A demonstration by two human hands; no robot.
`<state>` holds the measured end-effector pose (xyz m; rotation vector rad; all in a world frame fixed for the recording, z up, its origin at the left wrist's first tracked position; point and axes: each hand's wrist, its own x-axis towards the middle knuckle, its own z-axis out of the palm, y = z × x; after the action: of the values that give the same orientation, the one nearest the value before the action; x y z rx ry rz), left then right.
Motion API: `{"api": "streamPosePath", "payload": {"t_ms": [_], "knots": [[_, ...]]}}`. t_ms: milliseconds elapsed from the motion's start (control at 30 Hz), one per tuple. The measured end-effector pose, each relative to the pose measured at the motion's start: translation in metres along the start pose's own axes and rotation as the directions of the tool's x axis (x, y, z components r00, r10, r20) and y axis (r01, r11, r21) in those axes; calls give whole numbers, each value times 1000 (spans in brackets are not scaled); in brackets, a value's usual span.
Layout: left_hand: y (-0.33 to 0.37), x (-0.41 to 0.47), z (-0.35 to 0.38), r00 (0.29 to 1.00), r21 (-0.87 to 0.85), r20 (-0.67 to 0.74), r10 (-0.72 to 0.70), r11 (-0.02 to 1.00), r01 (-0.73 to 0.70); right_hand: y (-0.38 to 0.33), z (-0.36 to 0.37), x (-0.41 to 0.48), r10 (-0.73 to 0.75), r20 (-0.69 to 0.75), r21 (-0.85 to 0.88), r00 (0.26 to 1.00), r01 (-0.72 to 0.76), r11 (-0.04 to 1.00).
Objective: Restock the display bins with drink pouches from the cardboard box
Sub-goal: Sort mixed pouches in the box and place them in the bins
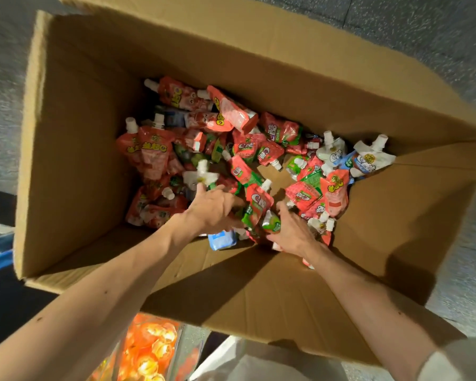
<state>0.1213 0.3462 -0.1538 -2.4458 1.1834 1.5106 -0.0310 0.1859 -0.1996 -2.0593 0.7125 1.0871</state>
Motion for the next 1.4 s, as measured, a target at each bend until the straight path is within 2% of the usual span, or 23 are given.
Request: {"api": "streamPosePath", "payload": {"t_ms": [133,200,300,333,400,567,667,767,900,1033,1133,1200,1333,1400], "knots": [[-13,-31,-13,985,-257,-70,-159,957,136,-19,-9,0,172,39,145,984,-176,974],[-13,-50,-17,967,-409,-135,-218,901,146,-29,-19,-7,215,36,275,976,-217,937],[-10,-81,-15,950,-671,-210,-230,741,31,-33,-34,-20,248,29,497,968,-229,837],[-6,-94,-16,942,-723,-239,-236,690,-10,-35,-38,-25,252,39,568,967,-229,790],[0,-116,-13,920,-754,-301,-252,653,-68,-41,-46,-41,228,33,691,973,-187,698],[28,-174,-6,857,-808,-426,-289,548,-217,-75,-66,-104,48,-39,872,998,10,490],[48,-224,0,771,-814,-532,-350,462,-352,-107,-71,-162,-127,-96,924,987,136,357],[65,-286,13,668,-784,-618,-415,386,-485,-142,-62,-230,-344,-122,933,931,225,279],[84,-380,29,515,-693,-714,-475,373,-617,-181,-32,-319,-510,-128,943,851,264,204],[97,-481,54,346,-570,-801,-488,449,-688,-218,6,-398,-689,-43,952,724,240,192],[108,-550,79,230,-501,-822,-521,469,-727,-248,35,-441,-757,-23,934,653,285,217],[111,-589,97,170,-474,-801,-574,434,-767,-269,56,-470,-801,12,914,598,318,252],[109,-649,139,60,-485,-711,-700,427,-763,-306,96,-515,-872,203,861,446,343,376],[114,-675,163,17,-499,-661,-750,423,-756,-320,116,-530,-873,247,836,421,362,411]]}}
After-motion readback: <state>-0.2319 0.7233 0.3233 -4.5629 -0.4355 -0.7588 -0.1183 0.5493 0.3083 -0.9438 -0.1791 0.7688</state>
